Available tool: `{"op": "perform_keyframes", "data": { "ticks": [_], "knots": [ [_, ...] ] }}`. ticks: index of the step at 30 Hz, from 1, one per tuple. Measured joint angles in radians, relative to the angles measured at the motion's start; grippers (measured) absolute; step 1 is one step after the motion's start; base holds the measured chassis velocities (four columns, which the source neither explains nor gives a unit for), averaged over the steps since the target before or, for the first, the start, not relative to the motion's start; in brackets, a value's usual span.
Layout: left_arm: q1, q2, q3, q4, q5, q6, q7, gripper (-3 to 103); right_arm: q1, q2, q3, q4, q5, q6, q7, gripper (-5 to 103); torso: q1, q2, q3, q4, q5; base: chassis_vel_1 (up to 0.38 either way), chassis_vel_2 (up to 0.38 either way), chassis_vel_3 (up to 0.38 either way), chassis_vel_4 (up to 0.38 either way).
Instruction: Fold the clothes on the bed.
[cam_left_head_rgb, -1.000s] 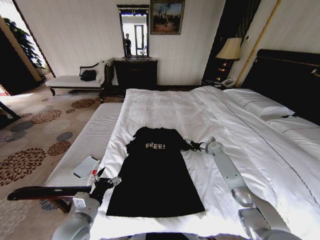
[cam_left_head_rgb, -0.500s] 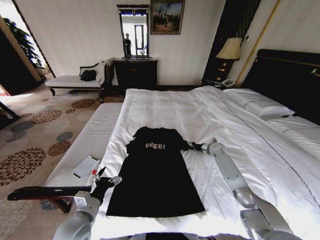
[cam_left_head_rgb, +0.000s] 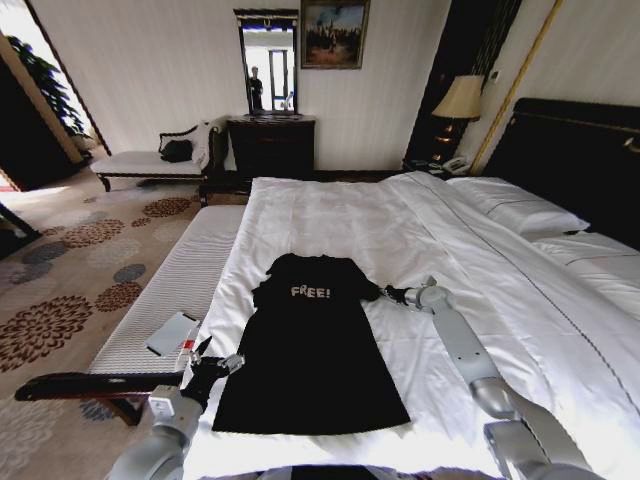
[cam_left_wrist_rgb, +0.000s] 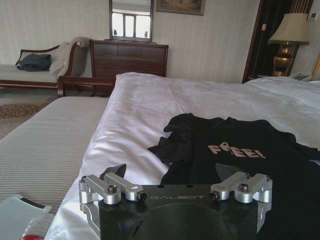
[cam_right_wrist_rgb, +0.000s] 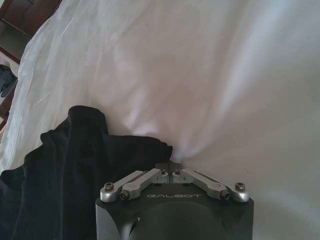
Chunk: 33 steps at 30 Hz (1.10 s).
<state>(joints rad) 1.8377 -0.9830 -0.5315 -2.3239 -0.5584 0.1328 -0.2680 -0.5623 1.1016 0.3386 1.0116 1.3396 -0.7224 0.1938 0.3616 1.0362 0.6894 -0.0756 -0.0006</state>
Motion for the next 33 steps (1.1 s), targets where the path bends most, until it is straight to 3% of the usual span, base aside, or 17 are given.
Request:
{"op": "perform_keyframes", "data": {
  "ticks": [19, 33],
  "knots": [
    [-0.004, -0.002, -0.006, -0.005, -0.006, 0.0, -0.001, 100, 0.016, -0.071, 0.01, 0.035, 0.011, 0.027, -0.008, 0, 0.0, 0.0, 0.0, -0.0003, 0.0, 0.0, 0.0, 0.0, 0.0],
    [0.008, -0.002, -0.016, -0.019, -0.011, 0.001, -0.003, 100, -0.003, -0.082, 0.006, 0.076, -0.009, 0.033, -0.01, 0, 0.0, 0.0, 0.0, -0.0002, 0.0001, 0.0, 0.0, 0.0, 0.0]
  ]
}}
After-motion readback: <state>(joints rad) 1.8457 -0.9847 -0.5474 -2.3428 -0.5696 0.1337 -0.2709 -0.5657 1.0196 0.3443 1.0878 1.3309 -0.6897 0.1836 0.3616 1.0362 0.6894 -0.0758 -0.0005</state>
